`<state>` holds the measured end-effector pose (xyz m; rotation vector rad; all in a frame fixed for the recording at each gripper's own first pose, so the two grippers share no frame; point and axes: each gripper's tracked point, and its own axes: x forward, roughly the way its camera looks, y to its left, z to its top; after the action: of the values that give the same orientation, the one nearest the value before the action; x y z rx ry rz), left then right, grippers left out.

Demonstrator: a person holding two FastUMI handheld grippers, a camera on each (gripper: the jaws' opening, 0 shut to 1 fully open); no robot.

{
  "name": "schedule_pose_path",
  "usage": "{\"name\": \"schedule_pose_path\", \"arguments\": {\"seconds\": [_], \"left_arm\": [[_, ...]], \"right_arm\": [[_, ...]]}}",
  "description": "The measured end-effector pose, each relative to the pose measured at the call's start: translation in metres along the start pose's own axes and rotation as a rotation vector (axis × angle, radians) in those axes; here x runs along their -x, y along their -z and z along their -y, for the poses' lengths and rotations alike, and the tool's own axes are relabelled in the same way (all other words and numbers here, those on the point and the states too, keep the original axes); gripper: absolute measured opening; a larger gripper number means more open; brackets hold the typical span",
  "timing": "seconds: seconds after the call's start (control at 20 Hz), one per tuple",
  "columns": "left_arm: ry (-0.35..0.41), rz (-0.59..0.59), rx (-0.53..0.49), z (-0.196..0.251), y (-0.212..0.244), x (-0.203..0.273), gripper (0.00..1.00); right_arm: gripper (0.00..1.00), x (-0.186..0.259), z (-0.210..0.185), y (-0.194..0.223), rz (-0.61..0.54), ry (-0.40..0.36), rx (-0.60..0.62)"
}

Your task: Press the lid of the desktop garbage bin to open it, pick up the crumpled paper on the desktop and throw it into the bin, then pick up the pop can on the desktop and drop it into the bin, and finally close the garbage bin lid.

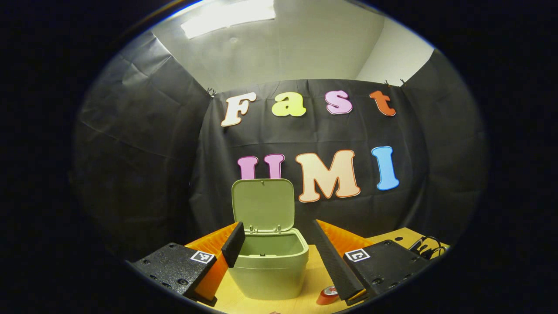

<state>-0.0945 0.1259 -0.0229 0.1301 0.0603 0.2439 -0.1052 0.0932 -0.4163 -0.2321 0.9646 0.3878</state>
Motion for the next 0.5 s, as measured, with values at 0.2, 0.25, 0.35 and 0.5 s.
{"name": "schedule_pose_path", "arguments": {"seconds": [0.2, 0.25, 0.35, 0.5], "left_arm": [[-0.004, -0.012, -0.004, -0.003, 0.007, -0.004, 0.92], [-0.008, -0.013, -0.004, -0.005, 0.007, -0.005, 0.92], [-0.012, -0.015, 0.004, -0.008, 0.008, -0.006, 0.92], [-0.017, -0.014, 0.021, -0.012, 0.010, -0.008, 0.92]], "right_arm": [[0.28, 0.001, -0.005, -0.002, -0.005, -0.019, -0.018], [0.28, 0.007, -0.005, -0.012, 0.019, -0.024, -0.025], [0.28, 0.016, -0.007, -0.039, 0.090, -0.027, -0.036], [0.28, 0.033, -0.006, -0.086, 0.197, -0.021, -0.042]]}}
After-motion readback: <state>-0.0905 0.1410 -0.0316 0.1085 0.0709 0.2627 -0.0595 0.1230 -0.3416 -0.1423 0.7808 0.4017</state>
